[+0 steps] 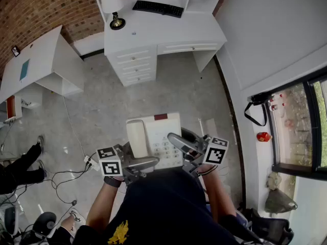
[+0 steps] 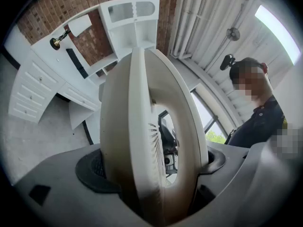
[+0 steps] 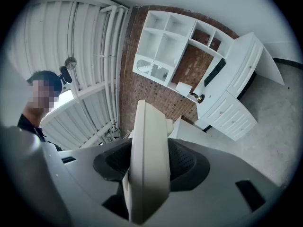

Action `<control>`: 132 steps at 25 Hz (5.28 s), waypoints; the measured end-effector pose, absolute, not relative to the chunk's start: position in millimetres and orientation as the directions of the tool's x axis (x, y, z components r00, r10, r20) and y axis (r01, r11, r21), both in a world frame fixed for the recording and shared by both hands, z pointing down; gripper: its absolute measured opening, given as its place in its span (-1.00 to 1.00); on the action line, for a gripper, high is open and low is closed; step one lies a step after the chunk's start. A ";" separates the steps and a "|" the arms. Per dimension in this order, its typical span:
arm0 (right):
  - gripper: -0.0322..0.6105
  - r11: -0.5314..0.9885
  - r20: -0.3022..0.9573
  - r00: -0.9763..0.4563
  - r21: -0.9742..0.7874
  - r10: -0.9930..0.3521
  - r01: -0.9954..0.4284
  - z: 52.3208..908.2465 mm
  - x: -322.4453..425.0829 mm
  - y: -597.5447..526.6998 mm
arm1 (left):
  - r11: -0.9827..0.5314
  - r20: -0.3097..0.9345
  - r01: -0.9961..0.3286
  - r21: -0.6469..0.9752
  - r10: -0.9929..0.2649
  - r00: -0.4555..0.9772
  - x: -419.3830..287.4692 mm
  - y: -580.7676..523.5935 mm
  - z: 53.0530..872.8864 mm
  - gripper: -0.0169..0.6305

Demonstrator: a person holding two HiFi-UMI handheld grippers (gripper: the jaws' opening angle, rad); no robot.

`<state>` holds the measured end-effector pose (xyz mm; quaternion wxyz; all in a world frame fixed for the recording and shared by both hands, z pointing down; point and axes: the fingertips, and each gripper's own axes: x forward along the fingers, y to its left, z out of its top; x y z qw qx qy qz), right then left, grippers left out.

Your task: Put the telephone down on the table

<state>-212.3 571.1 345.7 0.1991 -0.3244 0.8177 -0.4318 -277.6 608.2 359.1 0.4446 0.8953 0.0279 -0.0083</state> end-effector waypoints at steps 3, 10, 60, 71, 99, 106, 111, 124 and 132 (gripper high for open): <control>-0.24 0.418 -0.044 -0.712 -0.834 -0.700 -0.360 344.6 -212.5 570.8 | -0.604 -0.042 0.058 0.795 0.041 0.998 -277.3 608.6 359.0 0.51; -0.20 0.410 0.003 -0.707 -0.813 -0.708 -0.414 345.1 -213.3 564.9 | -0.586 -0.053 0.067 0.808 0.041 0.998 -276.6 600.8 359.1 0.51; -0.24 0.318 -0.035 -0.631 -0.885 -0.775 -0.341 382.0 -151.6 484.1 | -0.575 0.023 0.046 0.817 0.113 0.993 -218.2 516.0 386.8 0.51; -0.24 0.352 -0.084 -0.671 -0.895 -0.737 -0.274 374.3 -24.2 399.8 | -0.614 0.113 -0.032 0.789 0.094 0.989 -89.2 432.9 373.0 0.51; -0.18 0.247 0.057 -0.571 -0.863 -0.819 -0.440 371.2 54.5 74.5 | -0.574 0.034 0.069 0.816 0.166 0.986 -9.8 105.1 376.3 0.51; -0.18 0.246 0.108 -0.628 -0.859 -0.770 -0.449 377.6 69.8 3.1 | -0.533 0.016 0.048 0.845 0.114 0.993 8.6 39.6 384.3 0.51; -0.18 0.240 0.123 -0.647 -0.864 -0.752 -0.442 387.3 104.1 -35.9 | -0.526 0.024 0.019 0.850 0.074 0.997 43.0 0.3 387.3 0.51; -0.18 0.329 0.053 -0.743 -0.873 -0.667 -0.359 411.9 130.5 -135.0 | -0.563 0.077 -0.091 0.822 -0.049 0.996 75.2 -90.7 414.7 0.51; -0.18 0.303 0.055 -0.759 -0.896 -0.649 -0.324 482.1 119.1 -168.7 | -0.527 0.106 -0.122 0.841 -0.061 0.993 65.2 -122.2 485.5 0.51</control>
